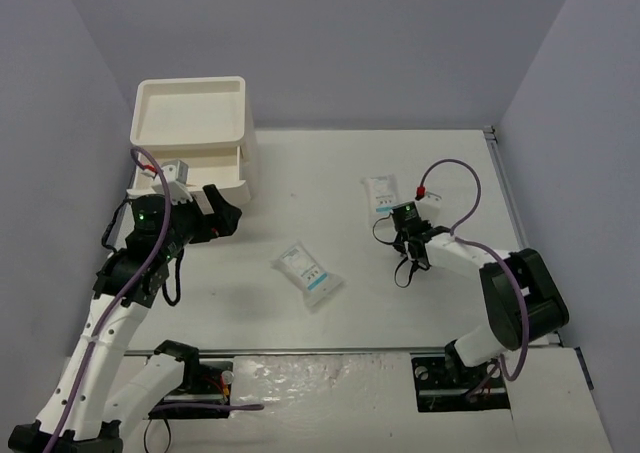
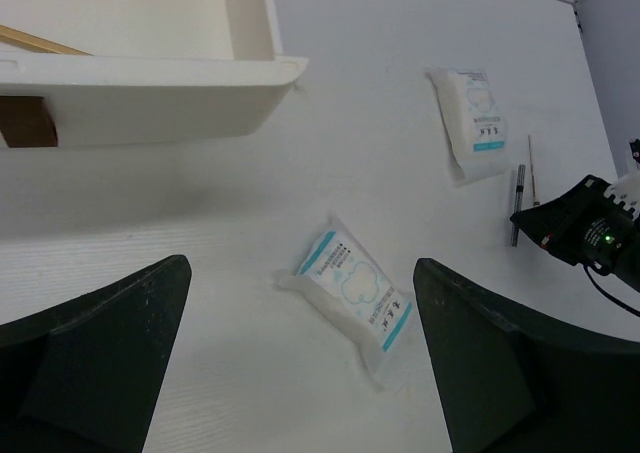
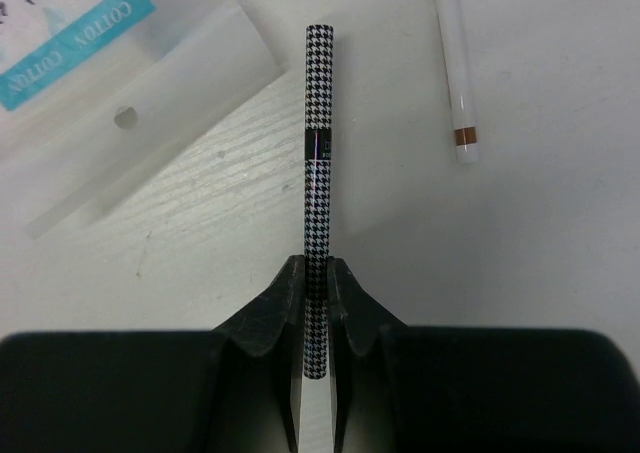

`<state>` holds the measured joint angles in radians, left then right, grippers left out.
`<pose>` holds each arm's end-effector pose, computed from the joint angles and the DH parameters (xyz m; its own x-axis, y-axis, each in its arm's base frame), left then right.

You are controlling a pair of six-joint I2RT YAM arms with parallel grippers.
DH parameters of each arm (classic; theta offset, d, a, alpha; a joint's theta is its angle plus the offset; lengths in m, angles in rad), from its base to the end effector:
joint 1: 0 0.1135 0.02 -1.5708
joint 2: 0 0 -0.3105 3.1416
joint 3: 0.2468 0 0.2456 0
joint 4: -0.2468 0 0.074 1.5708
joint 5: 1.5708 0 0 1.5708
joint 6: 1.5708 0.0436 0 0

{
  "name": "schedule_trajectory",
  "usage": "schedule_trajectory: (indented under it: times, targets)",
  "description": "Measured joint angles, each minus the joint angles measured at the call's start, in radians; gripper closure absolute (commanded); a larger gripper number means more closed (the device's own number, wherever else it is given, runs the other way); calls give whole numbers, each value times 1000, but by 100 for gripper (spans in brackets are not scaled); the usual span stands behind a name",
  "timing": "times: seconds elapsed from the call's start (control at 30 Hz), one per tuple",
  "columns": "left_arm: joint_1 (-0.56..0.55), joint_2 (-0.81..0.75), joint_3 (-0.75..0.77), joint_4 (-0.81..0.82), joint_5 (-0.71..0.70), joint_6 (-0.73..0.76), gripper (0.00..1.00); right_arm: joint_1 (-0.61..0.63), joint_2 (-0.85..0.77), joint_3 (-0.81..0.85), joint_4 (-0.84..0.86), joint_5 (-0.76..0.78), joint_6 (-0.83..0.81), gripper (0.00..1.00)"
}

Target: Organize the makeup

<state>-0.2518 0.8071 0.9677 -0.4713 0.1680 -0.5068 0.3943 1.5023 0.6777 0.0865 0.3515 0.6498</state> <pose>0.1358 -0.0425 0.3993 -0.4529 -0.3776 -0.8076 0.2059 0.8371 -0.5068 0.2731 0.0974 0.2118 -0.5706 0.3778 -0.7292 0.2759 0.9245 0.2631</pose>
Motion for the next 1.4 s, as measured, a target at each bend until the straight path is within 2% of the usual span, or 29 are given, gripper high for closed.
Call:
schedule_trajectory:
  times: [0.1,0.23,0.37,0.57,0.77,0.87,0.97,1.17,1.23,1.3,1.33,1.4]
  targets:
    - [-80,34,0,28,-4,-35,7,37,-117,-12,-13,0,-36,100]
    - [-201,91,7,85,-5,-84,7,150,-321,-13,2,-19,-109,100]
    - [-311,189,51,173,-15,-123,7,250,-438,-13,88,-137,-186,100]
    - [-432,343,149,278,-33,-158,7,343,-464,-3,218,-296,-297,100]
    - [-473,430,201,344,-63,-186,9,411,-461,15,327,-399,-369,100]
    - [-481,454,211,359,-82,-195,14,412,-460,15,368,-425,-383,100]
    - [-486,468,211,368,-96,-212,30,413,-458,15,386,-436,-391,98]
    - [-495,476,210,413,-111,-240,94,413,-456,15,403,-439,-394,93]
    - [-496,476,210,427,-113,-250,100,413,-455,16,408,-439,-394,93]
    - [-498,476,210,434,-114,-257,100,413,-452,16,417,-438,-394,92]
    - [-499,476,210,437,-115,-259,100,413,-451,16,420,-438,-394,89]
    - [-499,476,208,441,-117,-261,100,412,-450,16,423,-438,-395,70]
